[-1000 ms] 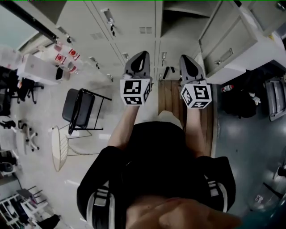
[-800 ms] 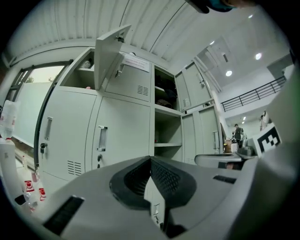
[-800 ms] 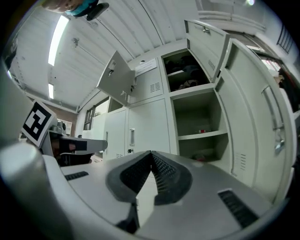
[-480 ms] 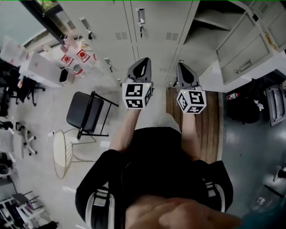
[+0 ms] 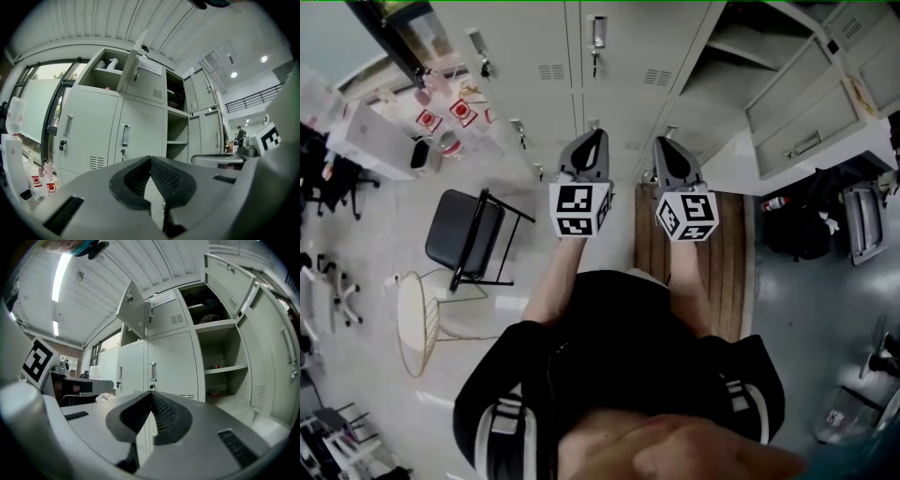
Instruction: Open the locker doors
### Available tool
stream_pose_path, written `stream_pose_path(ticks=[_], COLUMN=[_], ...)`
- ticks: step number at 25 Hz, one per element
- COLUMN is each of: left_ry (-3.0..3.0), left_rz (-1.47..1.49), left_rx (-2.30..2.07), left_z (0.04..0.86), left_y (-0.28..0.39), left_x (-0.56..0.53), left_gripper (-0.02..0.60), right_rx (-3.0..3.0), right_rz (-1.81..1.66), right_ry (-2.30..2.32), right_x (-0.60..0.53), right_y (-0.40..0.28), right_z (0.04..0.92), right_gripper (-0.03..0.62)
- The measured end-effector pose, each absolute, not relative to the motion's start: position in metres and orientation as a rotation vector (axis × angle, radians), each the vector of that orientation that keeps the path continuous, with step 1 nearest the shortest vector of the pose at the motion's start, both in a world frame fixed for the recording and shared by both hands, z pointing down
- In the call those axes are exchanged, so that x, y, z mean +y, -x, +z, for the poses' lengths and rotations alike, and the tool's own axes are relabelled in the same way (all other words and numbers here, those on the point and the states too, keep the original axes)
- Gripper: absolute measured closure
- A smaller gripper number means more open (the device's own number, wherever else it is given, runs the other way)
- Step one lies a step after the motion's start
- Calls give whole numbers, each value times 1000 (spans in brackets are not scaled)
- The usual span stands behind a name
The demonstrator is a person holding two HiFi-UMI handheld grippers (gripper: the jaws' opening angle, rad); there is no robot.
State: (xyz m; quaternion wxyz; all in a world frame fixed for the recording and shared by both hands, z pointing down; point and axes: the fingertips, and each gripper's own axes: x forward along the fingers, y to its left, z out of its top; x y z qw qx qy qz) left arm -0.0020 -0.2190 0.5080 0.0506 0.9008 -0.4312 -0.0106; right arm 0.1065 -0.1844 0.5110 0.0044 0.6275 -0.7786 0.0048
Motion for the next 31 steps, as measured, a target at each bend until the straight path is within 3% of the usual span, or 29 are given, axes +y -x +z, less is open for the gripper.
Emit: stream_pose_path(ticks=[31], left_ry=[-2739], left_rz=[51], left_rx=[-1298], left_z=[525], left_y=[-70], left_x=[-230], left_gripper=[572], right_rx=[-2435], right_rz=[65], right_ry=[-1914], right_x=[-190], right_y=[-162], right_z=[522], right_gripper=[577])
